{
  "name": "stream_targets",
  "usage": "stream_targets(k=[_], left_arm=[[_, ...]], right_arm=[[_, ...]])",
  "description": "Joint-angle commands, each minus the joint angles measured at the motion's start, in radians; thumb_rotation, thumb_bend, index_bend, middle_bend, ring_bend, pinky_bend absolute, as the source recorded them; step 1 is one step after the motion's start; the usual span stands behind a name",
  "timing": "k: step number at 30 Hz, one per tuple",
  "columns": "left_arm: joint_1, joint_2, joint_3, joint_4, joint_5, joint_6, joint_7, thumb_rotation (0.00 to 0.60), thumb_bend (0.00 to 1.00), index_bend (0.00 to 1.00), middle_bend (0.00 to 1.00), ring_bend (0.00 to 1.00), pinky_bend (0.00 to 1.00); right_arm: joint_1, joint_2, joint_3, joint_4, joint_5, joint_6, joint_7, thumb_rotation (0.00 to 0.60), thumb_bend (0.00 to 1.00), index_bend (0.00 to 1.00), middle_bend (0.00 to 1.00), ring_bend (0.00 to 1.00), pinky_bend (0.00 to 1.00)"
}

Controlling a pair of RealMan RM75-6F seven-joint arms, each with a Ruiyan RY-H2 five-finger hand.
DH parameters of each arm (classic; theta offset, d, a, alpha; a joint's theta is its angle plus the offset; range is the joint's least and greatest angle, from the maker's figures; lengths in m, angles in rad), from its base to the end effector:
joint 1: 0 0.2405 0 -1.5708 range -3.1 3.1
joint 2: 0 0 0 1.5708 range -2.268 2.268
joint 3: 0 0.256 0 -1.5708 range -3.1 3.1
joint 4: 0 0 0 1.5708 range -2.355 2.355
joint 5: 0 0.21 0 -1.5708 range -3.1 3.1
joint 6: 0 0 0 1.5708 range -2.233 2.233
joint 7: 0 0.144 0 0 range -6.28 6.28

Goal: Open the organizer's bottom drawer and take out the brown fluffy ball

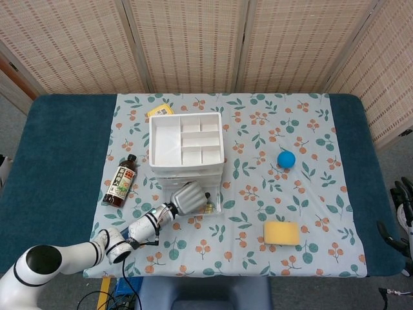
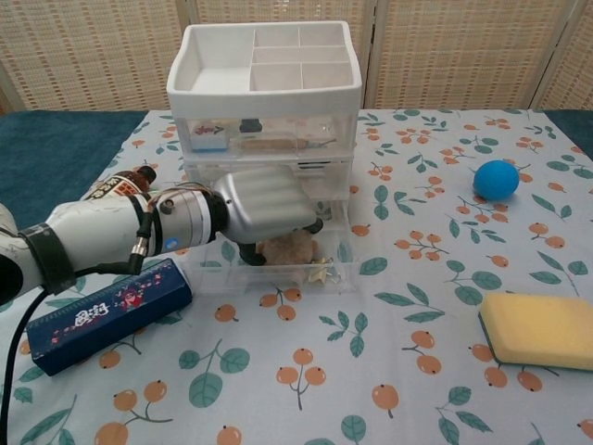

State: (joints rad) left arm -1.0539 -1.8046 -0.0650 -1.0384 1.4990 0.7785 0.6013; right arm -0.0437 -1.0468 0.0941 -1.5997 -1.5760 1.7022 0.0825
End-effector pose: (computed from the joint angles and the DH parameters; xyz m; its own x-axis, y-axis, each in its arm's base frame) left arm -0.0703 0.3621 -0.1085 0.8562 -0.2726 0.4389 0.0933 -0.7540 -0.6502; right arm -0.3114 -0.1466 0.2124 0.3973 0.2050 0.8945 -0.9150 0.0137 0.4033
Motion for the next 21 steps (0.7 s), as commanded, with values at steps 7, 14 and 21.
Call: stream_targets(k=[7, 14, 21], left_arm=[[-0.003, -0.009, 0.002, 0.009, -0.001, -0.003, -0.026, 0.6, 0.17, 0.45, 0.96, 1.0, 1.0], [-0.011, -0.02, 0.008, 0.032, 0.02, 0.007, -0.074, 0.6, 0.17, 0.5, 0.98, 1.0, 1.0], [-0.013, -0.022, 0.009, 0.039, 0.017, 0.0, -0.09, 0.6, 0.17, 0.53, 0.98, 1.0, 1.0]], right_arm=[[-0.001, -0.002, 0.001, 0.005, 0.004, 0.0, 0.003, 0.6, 0.32, 0.0, 0.04, 0.01, 0.07], [-0.001, -0.002, 0.003, 0.007, 0.006, 0.0, 0.005, 0.6, 0.32, 0.0, 0.04, 0.01, 0.07], [0.001, -0.004, 0.005, 0.011, 0.008, -0.004, 0.008, 0.6, 0.32, 0.0, 0.04, 0.01, 0.07]])
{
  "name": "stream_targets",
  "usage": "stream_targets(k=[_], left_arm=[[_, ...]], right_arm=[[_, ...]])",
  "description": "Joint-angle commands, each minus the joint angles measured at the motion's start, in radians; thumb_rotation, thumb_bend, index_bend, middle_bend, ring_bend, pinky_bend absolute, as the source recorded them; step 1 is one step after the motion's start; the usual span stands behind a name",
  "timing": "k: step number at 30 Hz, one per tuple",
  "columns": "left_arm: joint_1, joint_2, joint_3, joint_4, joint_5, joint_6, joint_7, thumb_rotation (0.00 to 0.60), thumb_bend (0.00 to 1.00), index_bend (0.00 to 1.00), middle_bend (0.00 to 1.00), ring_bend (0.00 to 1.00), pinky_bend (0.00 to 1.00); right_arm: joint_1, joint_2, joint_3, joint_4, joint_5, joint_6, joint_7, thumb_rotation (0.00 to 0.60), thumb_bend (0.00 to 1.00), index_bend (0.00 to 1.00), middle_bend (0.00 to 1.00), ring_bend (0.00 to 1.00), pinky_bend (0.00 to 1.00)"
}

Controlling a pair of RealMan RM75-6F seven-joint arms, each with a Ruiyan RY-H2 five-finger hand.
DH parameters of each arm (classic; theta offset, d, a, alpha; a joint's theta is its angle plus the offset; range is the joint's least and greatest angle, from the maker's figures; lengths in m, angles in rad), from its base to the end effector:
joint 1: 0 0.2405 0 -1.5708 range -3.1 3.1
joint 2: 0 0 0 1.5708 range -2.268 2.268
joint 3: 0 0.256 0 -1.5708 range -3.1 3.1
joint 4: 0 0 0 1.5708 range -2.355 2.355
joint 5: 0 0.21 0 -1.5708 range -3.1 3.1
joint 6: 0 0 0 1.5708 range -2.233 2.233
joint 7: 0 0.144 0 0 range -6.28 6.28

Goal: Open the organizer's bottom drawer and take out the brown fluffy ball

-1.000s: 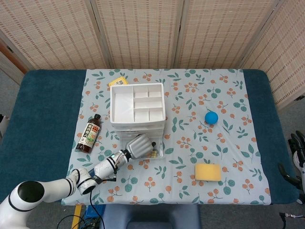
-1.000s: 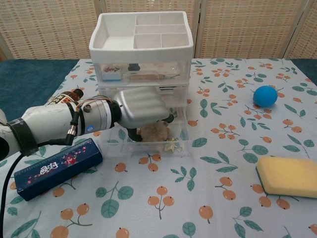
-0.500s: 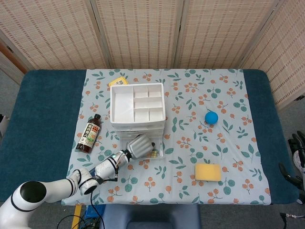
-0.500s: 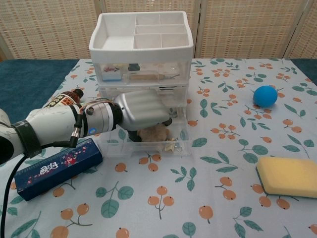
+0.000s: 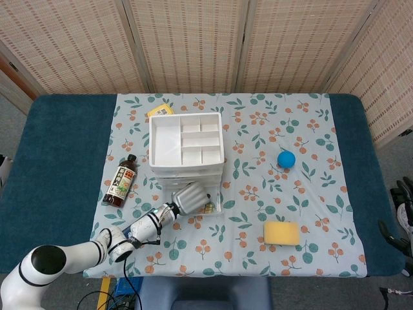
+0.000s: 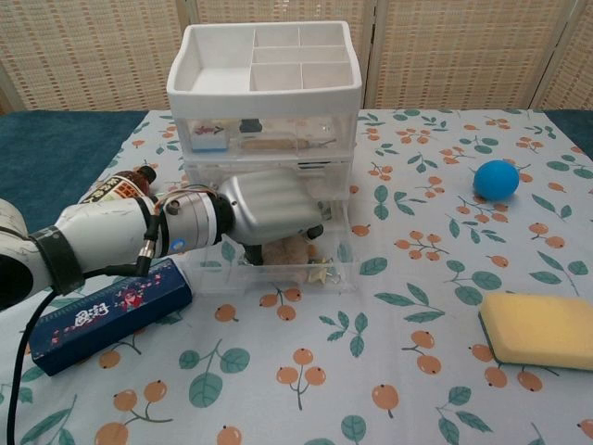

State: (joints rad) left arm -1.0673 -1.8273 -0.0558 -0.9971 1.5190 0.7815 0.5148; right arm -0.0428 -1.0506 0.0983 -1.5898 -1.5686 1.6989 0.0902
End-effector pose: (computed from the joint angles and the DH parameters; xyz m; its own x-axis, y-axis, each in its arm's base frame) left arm -0.0684 0.3637 -0.1136 0.8476 -0.2398 0.4733 0.1284 -0.7728 -0.6215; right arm -0.3136 -0.1476 0.2128 0.3965 0.2068 0.8944 -0.9157 0.0193 0.4014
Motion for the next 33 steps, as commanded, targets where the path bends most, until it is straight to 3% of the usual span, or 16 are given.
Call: stream_targets(k=[1, 33], left_arm=[[0.001, 0.002, 0.0, -0.003, -0.003, -0.003, -0.003, 0.6, 0.17, 0.54, 0.98, 1.0, 1.0], [0.019, 0.056, -0.013, -0.083, -0.037, 0.009, -0.006, 0.6, 0.18, 0.58, 0.98, 1.0, 1.0]], right_arm=[[0.001, 0.0, 0.001, 0.001, 0.001, -0.001, 0.001, 0.6, 0.32, 0.0, 0.04, 0.01, 0.07], [0.009, -0.005, 0.004, 0.004, 0.002, -0.009, 0.001, 0.6, 0.32, 0.0, 0.05, 0.01, 0.07]])
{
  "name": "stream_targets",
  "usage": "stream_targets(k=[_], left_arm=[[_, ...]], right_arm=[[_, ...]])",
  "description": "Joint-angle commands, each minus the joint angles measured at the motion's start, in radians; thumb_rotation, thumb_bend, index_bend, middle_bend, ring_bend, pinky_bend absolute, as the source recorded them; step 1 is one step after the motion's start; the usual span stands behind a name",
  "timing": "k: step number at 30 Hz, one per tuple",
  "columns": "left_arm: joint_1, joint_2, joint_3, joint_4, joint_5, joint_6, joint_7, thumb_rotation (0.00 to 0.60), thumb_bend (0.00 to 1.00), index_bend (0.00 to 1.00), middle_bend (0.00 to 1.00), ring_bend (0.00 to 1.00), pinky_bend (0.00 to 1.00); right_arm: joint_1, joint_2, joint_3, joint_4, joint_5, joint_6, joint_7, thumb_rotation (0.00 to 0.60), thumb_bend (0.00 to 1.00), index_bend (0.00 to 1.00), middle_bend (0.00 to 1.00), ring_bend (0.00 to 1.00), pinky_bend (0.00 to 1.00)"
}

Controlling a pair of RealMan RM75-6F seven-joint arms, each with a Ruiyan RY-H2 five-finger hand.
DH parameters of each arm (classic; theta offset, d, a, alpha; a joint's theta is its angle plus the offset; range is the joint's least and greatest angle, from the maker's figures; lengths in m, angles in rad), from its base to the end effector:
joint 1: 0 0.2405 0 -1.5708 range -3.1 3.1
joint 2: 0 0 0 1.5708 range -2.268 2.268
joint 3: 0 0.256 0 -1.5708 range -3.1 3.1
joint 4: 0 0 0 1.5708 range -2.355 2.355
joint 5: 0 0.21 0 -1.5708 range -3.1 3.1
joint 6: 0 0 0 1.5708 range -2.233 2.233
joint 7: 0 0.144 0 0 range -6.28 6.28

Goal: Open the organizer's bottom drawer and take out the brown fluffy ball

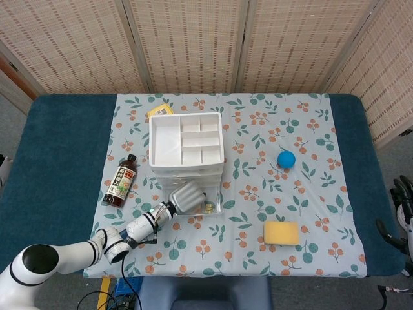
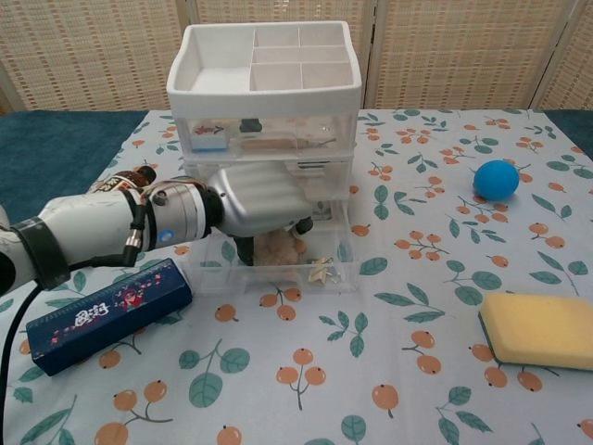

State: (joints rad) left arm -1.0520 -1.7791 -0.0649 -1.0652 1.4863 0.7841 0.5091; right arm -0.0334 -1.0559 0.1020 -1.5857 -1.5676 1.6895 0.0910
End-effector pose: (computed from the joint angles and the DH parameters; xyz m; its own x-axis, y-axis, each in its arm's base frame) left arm -0.0714 0.3641 -0.1012 0.8417 -0.1947 0.5036 0.1853 -0.7719 -0.6081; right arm -0.3133 -0.1515 0.2110 0.3933 0.2051 0.8962 -0.9167 0.0124 0.3994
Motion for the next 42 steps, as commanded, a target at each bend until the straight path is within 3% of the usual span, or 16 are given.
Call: stream_targets(k=[1, 19, 28, 35, 42], left_arm=[[0.007, 0.015, -0.005, -0.029, -0.004, 0.015, 0.002, 0.6, 0.18, 0.58, 0.98, 1.0, 1.0], [0.15, 0.23, -0.009, -0.351, -0.028, 0.216, 0.037, 0.6, 0.18, 0.58, 0.98, 1.0, 1.0], [0.26, 0.384, 0.042, -0.486, -0.048, 0.294, 0.07, 0.6, 0.18, 0.58, 0.98, 1.0, 1.0], [0.331, 0.463, 0.075, -0.515, -0.086, 0.316, 0.08, 0.6, 0.18, 0.58, 0.98, 1.0, 1.0], [0.362, 0.452, 0.082, -0.459, -0.124, 0.289, 0.056, 0.6, 0.18, 0.58, 0.98, 1.0, 1.0]], right_arm=[[-0.001, 0.001, 0.0, 0.0, 0.001, 0.001, 0.0, 0.6, 0.32, 0.0, 0.05, 0.01, 0.07], [0.003, -0.004, 0.0, 0.003, -0.012, 0.007, 0.009, 0.6, 0.32, 0.0, 0.05, 0.01, 0.07], [0.004, -0.004, -0.001, -0.001, -0.024, 0.015, 0.01, 0.6, 0.32, 0.0, 0.05, 0.01, 0.07], [0.008, -0.004, -0.002, -0.005, -0.035, 0.016, 0.008, 0.6, 0.32, 0.0, 0.05, 0.01, 0.07], [0.009, -0.006, -0.004, -0.004, -0.043, 0.021, 0.011, 0.6, 0.32, 0.0, 0.05, 0.01, 0.07]])
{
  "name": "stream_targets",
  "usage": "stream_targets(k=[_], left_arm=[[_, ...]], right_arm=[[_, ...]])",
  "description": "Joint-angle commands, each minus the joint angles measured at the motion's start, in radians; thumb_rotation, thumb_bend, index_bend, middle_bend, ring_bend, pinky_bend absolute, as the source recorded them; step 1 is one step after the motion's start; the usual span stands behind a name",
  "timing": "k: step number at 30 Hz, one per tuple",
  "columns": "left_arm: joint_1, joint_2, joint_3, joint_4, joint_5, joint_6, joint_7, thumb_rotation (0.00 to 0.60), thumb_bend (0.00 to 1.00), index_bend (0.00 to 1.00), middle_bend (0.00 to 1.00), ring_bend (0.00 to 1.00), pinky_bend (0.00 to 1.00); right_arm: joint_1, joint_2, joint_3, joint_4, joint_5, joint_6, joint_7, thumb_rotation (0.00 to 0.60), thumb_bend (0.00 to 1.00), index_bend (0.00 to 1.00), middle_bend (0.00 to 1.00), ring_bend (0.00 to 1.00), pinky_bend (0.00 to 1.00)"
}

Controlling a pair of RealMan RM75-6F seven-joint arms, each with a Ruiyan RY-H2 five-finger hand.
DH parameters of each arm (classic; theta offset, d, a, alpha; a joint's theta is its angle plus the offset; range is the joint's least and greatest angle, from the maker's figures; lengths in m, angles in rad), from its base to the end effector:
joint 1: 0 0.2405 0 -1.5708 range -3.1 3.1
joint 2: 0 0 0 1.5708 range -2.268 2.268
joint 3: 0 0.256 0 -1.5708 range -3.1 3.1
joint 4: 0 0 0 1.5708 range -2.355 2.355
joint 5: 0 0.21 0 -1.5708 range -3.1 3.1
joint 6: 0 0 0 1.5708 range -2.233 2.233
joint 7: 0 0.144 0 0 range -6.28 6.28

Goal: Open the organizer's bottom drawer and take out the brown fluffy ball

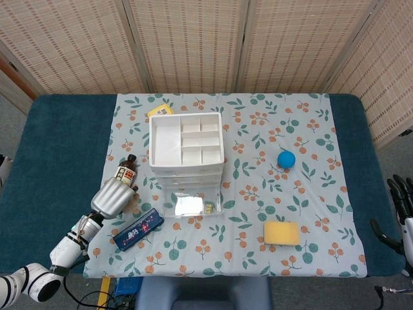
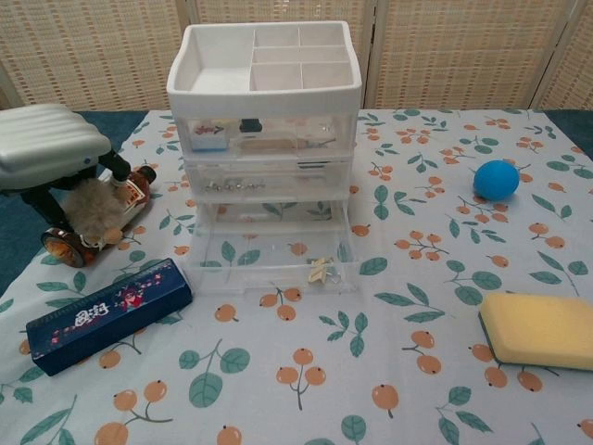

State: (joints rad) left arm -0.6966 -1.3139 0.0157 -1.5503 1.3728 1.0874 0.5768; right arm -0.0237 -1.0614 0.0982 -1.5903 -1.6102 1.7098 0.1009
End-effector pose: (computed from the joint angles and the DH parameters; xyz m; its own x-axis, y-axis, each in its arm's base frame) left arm -0.1895 0.3159 0.0442 0.8135 -0.0277 0.5808 0.4832 -0.5235 -0.7018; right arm -0.3044 -0.1533 0.2080 0.3667 0.2209 0.9038 -0.9221 -0.0427 0.3845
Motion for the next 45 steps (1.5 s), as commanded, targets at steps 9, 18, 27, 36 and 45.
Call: stream_targets(k=[9, 18, 27, 36, 45], left_arm=[[0.009, -0.056, -0.015, 0.078, -0.045, -0.052, 0.0, 0.6, 0.17, 0.48, 0.98, 1.0, 1.0], [0.042, -0.04, -0.039, 0.042, -0.08, -0.015, 0.003, 0.6, 0.17, 0.19, 0.96, 1.0, 1.0], [0.168, 0.021, -0.102, -0.035, -0.195, 0.16, -0.065, 0.6, 0.17, 0.2, 0.89, 0.91, 1.0], [0.323, 0.075, -0.115, -0.09, -0.263, 0.316, -0.175, 0.6, 0.17, 0.22, 0.72, 0.7, 0.95], [0.438, 0.075, -0.063, -0.098, -0.189, 0.417, -0.241, 0.6, 0.17, 0.18, 0.47, 0.43, 0.59]], right_arm=[[-0.004, 0.005, -0.001, -0.004, -0.004, 0.01, 0.0, 0.6, 0.32, 0.0, 0.05, 0.01, 0.07], [0.002, 0.008, 0.0, -0.011, -0.006, 0.003, -0.009, 0.6, 0.32, 0.0, 0.05, 0.01, 0.07], [0.018, 0.027, -0.01, -0.021, 0.003, -0.046, -0.006, 0.6, 0.32, 0.0, 0.07, 0.01, 0.07], [0.042, 0.052, -0.036, -0.047, 0.002, -0.123, -0.002, 0.6, 0.33, 0.0, 0.07, 0.01, 0.07], [0.059, 0.033, -0.074, -0.037, -0.019, -0.18, 0.02, 0.6, 0.35, 0.0, 0.07, 0.01, 0.07]])
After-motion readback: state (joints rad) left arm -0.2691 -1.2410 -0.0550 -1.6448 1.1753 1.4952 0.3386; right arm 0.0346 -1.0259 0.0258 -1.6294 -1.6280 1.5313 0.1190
